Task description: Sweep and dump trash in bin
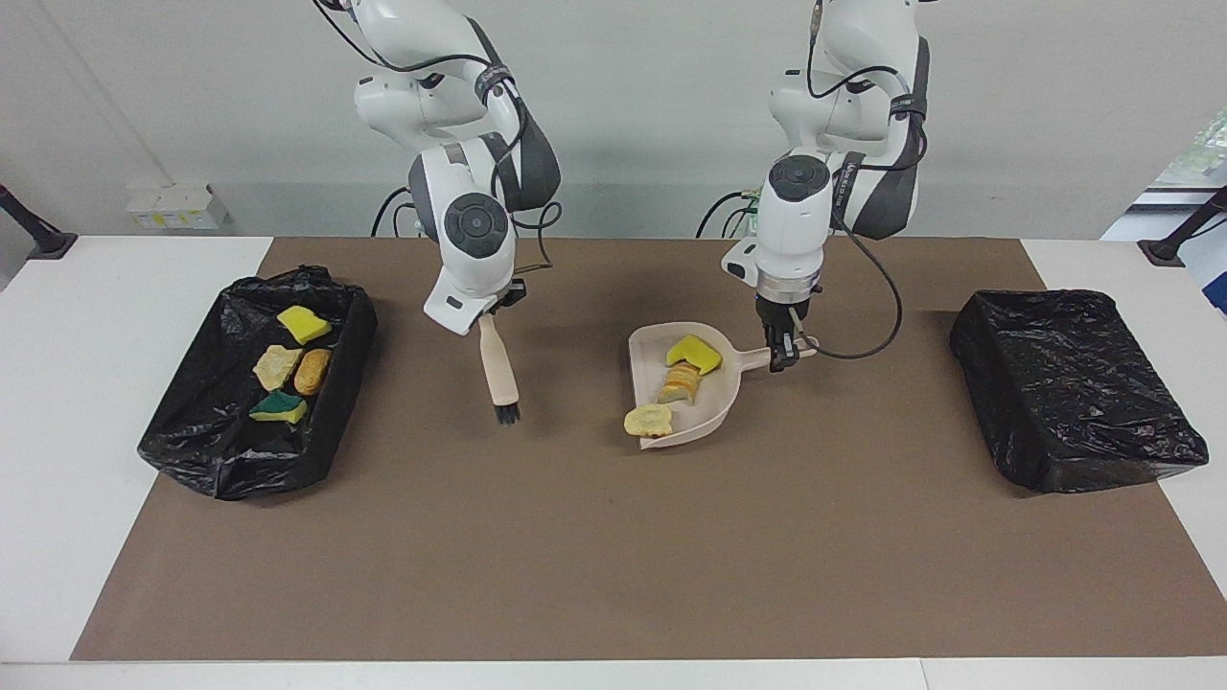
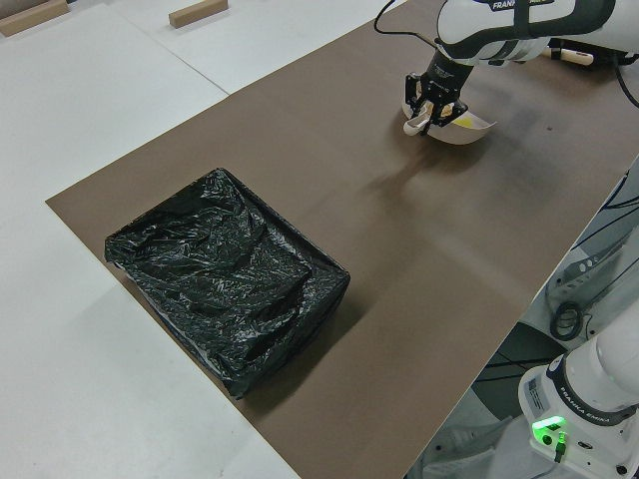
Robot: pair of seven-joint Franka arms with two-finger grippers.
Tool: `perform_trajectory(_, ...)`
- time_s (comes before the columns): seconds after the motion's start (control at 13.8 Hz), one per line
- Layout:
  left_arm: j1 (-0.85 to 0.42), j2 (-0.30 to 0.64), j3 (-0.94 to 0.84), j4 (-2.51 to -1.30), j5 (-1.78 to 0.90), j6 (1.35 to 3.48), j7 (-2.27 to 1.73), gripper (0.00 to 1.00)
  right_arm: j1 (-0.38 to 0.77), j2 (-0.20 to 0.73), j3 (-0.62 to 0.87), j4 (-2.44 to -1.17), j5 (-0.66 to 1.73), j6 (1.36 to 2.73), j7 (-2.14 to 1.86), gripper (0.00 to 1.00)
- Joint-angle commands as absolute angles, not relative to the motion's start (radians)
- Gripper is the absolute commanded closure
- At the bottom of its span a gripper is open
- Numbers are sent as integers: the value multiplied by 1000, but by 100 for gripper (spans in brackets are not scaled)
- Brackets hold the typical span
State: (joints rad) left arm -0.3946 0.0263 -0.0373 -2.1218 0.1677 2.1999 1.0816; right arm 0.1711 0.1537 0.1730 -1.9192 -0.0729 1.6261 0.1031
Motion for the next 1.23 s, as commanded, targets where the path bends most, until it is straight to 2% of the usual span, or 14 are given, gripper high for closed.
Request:
perform_trajectory(0.0, -328, -54, -46, -2160, 106, 2183, 1190, 100, 117, 123, 179, -1927, -100, 1574, 69, 100)
perform_trajectory(0.14, -261, -72, -43, -2155, 68, 2163, 1282, 100, 65, 88, 183, -1954, -98, 1572, 68, 100)
perform_trajectory(0.51, -95, -97, -29, -2117, 28, 2129, 1413, 100, 81, 23, 186, -2083, 47, 1706, 95, 100)
perform_trajectory(0.87, 150, -101, -23, -2070, 28, 2088, 1562, 100, 348, 47, 187, -2074, 162, 1819, 377, 100)
perform_trajectory(1.16, 345, -77, -21, -1993, 11, 2037, 1667, 100, 503, 96, 187, -2054, 230, 1870, 547, 100)
